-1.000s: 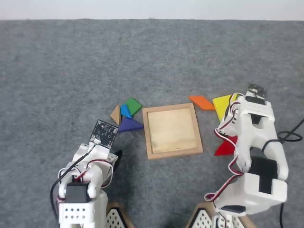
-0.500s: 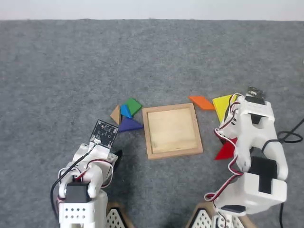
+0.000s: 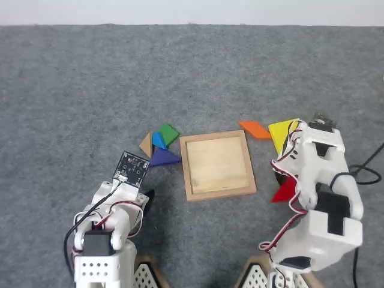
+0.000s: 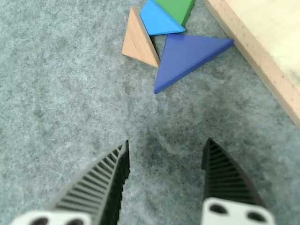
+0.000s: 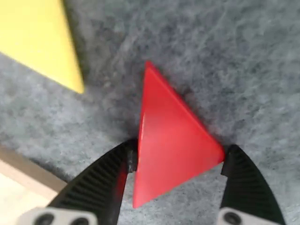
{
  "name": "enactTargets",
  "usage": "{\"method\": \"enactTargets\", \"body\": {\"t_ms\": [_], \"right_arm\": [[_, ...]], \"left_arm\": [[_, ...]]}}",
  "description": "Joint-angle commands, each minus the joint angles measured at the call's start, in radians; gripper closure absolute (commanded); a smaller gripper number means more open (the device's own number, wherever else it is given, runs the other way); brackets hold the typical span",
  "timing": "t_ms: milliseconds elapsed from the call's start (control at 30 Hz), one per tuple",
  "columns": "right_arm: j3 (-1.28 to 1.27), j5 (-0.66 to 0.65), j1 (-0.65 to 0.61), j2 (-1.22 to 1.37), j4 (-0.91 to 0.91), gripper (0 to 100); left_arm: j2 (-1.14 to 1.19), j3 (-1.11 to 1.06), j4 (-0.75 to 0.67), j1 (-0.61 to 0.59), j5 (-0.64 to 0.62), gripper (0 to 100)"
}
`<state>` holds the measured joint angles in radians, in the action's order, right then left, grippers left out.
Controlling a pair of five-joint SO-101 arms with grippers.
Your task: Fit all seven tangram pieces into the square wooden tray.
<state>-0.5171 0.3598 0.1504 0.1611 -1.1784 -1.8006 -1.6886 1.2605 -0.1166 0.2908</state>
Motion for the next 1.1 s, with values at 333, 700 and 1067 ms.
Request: {"method": "enactTargets", "body": {"t_ms": [333,700,1067], "right_arm": [[0.100,0.005,0.002,0.084,-0.025,86.6],[0.097,-0.048,-0.081,-0.117,0.018,86.9],[0.095,-0.126,-0.222,-0.257,-0.012,86.8]], "left_arm": [[-0.021,0.005,0.009,0.003,-0.008,76],[-0.021,0.005,0.009,0.003,-0.008,76],[-0.021,0.005,0.009,0.003,-0.008,76]]}}
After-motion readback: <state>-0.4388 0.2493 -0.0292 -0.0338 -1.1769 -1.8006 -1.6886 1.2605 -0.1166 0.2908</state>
